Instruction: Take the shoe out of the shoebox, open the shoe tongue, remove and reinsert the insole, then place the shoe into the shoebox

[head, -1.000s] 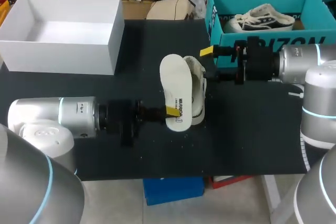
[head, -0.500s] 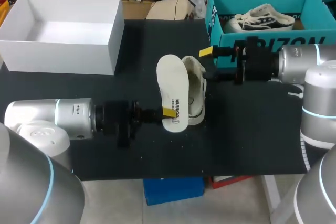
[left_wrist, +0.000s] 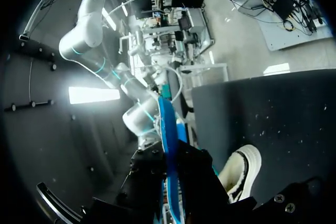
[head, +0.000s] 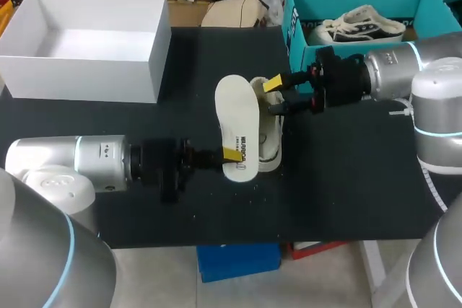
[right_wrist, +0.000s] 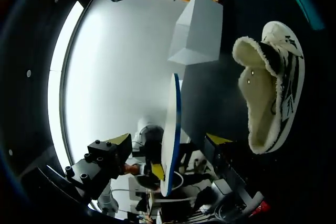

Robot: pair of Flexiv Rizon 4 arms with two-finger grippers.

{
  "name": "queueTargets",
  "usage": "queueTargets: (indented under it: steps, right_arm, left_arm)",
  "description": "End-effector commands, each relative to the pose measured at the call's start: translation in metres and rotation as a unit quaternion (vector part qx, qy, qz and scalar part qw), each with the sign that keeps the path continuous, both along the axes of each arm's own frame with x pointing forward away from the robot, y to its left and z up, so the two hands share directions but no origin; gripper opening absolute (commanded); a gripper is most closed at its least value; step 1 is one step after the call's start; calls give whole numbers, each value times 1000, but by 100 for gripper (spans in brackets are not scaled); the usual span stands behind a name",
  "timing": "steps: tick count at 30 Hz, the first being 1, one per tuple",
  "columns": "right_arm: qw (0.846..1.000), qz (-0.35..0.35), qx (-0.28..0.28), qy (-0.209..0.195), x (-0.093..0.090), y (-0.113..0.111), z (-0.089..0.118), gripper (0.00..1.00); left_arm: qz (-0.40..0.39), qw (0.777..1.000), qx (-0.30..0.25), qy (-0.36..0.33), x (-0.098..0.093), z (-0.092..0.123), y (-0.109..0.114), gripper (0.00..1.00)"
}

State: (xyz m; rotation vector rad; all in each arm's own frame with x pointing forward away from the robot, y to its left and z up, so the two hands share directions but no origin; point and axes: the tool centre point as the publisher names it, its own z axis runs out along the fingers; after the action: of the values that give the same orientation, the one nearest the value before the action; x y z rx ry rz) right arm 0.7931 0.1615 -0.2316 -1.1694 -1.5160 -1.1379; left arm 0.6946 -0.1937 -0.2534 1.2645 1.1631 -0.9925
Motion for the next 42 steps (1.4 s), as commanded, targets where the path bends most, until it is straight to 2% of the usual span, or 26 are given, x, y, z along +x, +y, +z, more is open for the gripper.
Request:
queueTargets:
  steps: [1, 3, 10, 14, 15, 17, 20, 24, 34, 35, 36, 37, 42]
  right_arm:
    - [1000, 17, -2, 8, -2, 12, -5, 71]
    - [1000, 15, 4, 10, -6, 15, -6, 77]
    - [1000, -6, 11, 13, -17, 27, -10, 77]
    - [1000, -18, 16, 10, -19, 31, -9, 73]
    - [1000, -19, 15, 10, -19, 32, -9, 69]
    - [1000, -21, 17, 9, -20, 35, -9, 69]
    - [1000, -25, 17, 9, -21, 38, -10, 60]
    - [999, -27, 18, 7, -22, 43, -10, 58]
    - [999, -30, 25, 7, -24, 51, -13, 43]
    - [999, -30, 24, 8, -24, 51, -14, 35]
    - [999, -30, 21, 10, -25, 51, -14, 15]
    - [999, -31, 17, 10, -25, 52, -14, 0]
    - [999, -31, 17, 10, -25, 52, -14, 0]
  left_arm:
    - [2, 1000, 1, -1, -1, 0, -1, 0]
    - [2, 1000, 1, -1, -1, 0, -1, 0]
    - [2, 1000, 1, -1, -1, 0, -1, 0]
    - [2, 1000, 1, -1, -1, 0, -1, 0]
    - [2, 1000, 1, -1, -1, 0, -1, 0]
    - [2, 1000, 1, -1, -1, 0, -1, 0]
    - [2, 1000, 1, -1, -1, 0, -1, 0]
    - [2, 1000, 1, -1, -1, 0, -1, 0]
    - [2, 1000, 1, -1, -1, 0, -1, 0]
    - [2, 1000, 1, -1, -1, 0, -1, 0]
    - [2, 1000, 1, -1, -1, 0, -1, 0]
    - [2, 1000, 1, -1, -1, 0, -1, 0]
    - [2, 1000, 1, -1, -1, 0, -1, 0]
